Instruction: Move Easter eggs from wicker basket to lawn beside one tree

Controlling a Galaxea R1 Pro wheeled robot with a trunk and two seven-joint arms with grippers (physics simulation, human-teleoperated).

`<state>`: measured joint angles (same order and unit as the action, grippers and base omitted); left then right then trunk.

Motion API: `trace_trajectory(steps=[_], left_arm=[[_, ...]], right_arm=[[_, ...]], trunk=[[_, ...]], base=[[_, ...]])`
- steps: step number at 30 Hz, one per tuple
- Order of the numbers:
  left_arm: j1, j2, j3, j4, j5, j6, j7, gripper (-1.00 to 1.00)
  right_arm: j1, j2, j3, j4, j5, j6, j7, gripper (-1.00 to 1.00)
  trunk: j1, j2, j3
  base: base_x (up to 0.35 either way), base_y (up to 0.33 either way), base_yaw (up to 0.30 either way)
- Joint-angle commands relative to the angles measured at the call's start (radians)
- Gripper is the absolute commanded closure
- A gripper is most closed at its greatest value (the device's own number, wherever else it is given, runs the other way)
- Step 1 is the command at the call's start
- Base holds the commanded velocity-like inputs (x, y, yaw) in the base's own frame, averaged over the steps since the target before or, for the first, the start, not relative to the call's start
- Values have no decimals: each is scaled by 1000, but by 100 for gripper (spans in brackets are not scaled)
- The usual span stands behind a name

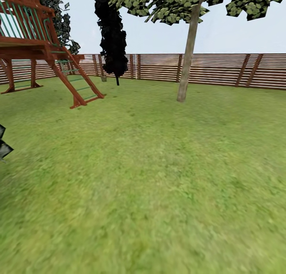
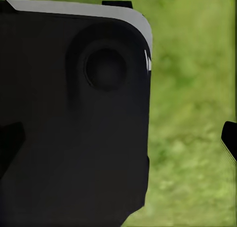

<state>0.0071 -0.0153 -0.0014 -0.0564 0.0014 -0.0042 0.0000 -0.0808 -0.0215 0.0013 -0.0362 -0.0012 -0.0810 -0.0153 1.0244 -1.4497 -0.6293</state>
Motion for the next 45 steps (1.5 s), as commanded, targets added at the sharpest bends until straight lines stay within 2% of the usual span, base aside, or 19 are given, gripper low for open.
trace_trajectory(steps=[1, 25, 45], left_arm=[[1, 0, 0, -2, 0, 0, 0, -100], [1, -1, 0, -2, 0, 0, 0, -100], [1, -1, 0, -2, 0, 0, 0, -100]], right_arm=[[0, 0, 0, 1, 0, -3, -2, -100], [-2, -9, -2, -18, -3, -5, -3, -100], [-4, -3, 0, -8, -5, -12, -3, -100]], trunk=[[1, 0, -1], [1, 0, -1], [1, 0, -1]], base=[[340, 0, 0], [340, 0, 0], [340, 0, 0]])
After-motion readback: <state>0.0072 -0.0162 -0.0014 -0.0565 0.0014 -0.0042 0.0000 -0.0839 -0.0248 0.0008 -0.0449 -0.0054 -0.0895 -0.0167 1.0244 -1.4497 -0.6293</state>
